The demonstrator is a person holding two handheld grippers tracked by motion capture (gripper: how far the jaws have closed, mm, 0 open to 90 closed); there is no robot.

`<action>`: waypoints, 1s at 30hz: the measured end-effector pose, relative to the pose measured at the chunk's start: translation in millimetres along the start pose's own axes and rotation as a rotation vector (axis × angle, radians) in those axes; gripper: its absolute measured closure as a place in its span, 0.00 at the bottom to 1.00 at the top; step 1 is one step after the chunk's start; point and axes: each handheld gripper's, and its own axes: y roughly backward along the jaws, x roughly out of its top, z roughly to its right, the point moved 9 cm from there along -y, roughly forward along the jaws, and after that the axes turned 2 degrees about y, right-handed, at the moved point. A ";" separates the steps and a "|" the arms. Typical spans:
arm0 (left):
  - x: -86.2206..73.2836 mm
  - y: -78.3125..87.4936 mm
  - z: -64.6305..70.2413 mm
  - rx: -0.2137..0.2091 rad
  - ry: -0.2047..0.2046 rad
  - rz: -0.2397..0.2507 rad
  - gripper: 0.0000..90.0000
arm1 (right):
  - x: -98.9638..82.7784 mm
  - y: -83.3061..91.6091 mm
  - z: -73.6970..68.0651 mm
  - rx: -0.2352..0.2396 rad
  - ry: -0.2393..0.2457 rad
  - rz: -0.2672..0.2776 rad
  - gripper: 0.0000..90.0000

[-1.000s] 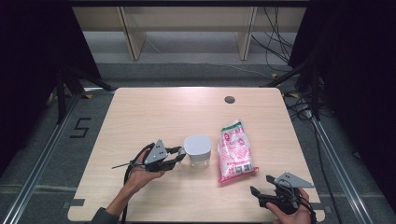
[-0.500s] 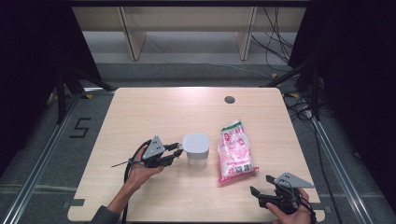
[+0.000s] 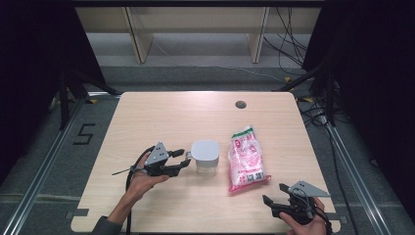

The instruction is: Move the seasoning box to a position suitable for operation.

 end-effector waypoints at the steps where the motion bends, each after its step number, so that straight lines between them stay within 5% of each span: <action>1: 1.1 1.4 -0.3 0.006 -0.009 -0.001 0.54 | 0.3 0.5 -0.2 0.000 0.001 0.001 0.27; 8: 7.5 8.1 0.2 0.006 0.001 -0.007 0.47 | -0.2 -0.4 1.6 0.004 -0.004 0.003 0.27; 10: 7.9 8.9 1.2 0.014 0.031 -0.009 0.45 | -1.0 0.2 2.1 0.003 -0.007 -0.004 0.28; 11: 9.4 9.6 1.1 0.015 0.033 -0.005 0.45 | -2.9 0.4 -0.8 0.007 -0.051 -0.017 0.28; 18: 14.2 15.6 -1.1 0.050 0.035 -0.025 0.39 | -0.4 -0.4 2.2 0.004 0.004 0.006 0.27; 27: 21.8 19.4 2.9 0.056 0.078 -0.024 0.37 | -0.3 -0.8 1.7 0.005 0.000 0.004 0.27; 28: 22.6 20.4 3.0 0.064 0.072 -0.028 0.36 | -1.3 -0.9 -2.1 0.015 -0.039 -0.004 0.27; 30: 24.7 21.0 4.1 0.060 0.069 -0.025 0.36 | -1.8 -1.7 -1.7 0.008 -0.039 -0.009 0.27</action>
